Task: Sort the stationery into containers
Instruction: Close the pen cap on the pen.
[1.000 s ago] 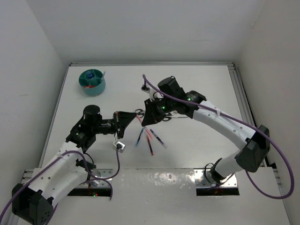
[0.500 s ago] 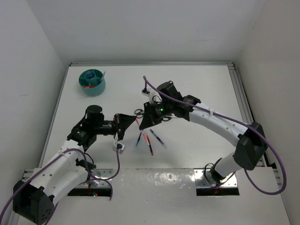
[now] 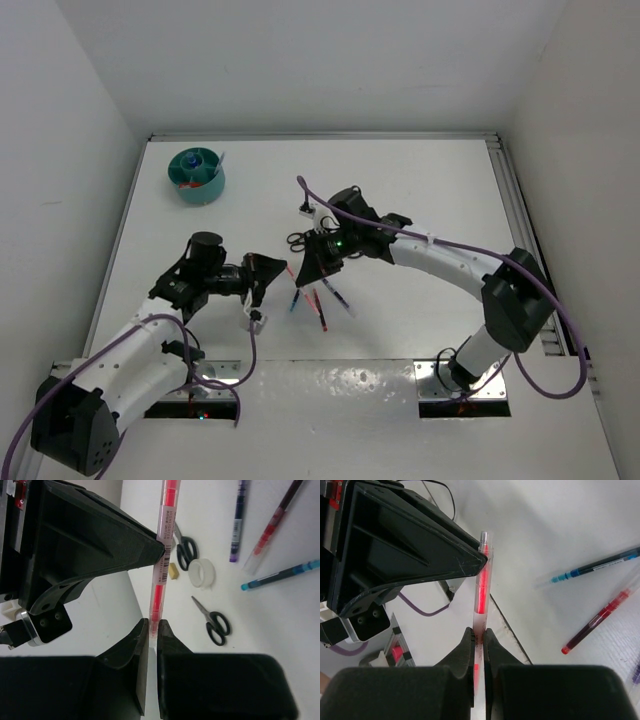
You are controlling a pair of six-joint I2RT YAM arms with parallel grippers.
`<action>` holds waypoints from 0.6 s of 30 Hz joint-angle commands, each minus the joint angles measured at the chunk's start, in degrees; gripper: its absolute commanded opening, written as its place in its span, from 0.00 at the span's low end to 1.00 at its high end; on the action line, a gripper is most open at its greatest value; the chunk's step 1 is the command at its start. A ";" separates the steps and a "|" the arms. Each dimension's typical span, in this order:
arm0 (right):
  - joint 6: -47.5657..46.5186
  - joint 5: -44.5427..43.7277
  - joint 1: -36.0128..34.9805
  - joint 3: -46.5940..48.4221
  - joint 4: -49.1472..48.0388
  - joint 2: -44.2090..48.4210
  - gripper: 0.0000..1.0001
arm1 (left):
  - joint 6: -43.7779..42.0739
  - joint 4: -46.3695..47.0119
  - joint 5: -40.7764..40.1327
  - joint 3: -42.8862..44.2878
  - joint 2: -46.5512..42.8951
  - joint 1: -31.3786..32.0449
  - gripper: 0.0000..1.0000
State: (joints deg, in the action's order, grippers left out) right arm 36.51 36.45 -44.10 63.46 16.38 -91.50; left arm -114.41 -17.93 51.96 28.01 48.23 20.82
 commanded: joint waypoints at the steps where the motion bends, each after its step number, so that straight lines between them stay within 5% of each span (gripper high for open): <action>1: -0.04 -3.31 0.59 1.14 -10.49 -2.00 0.00 | -38.87 -3.68 9.56 -2.08 0.55 0.89 0.00; 11: 1.28 -0.24 0.85 -0.53 -8.65 -8.42 0.05 | -39.49 -0.88 8.59 -7.18 4.77 -0.07 0.00; 18: 0.14 2.58 0.86 -1.33 -7.34 -11.33 0.28 | -42.56 -0.61 8.77 -8.15 7.84 -1.39 0.00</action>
State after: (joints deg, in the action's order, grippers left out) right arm 37.56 38.87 -43.59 61.47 12.36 -102.48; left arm -114.39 -17.12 55.27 20.36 55.57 20.03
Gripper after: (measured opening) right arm 0.272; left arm 0.055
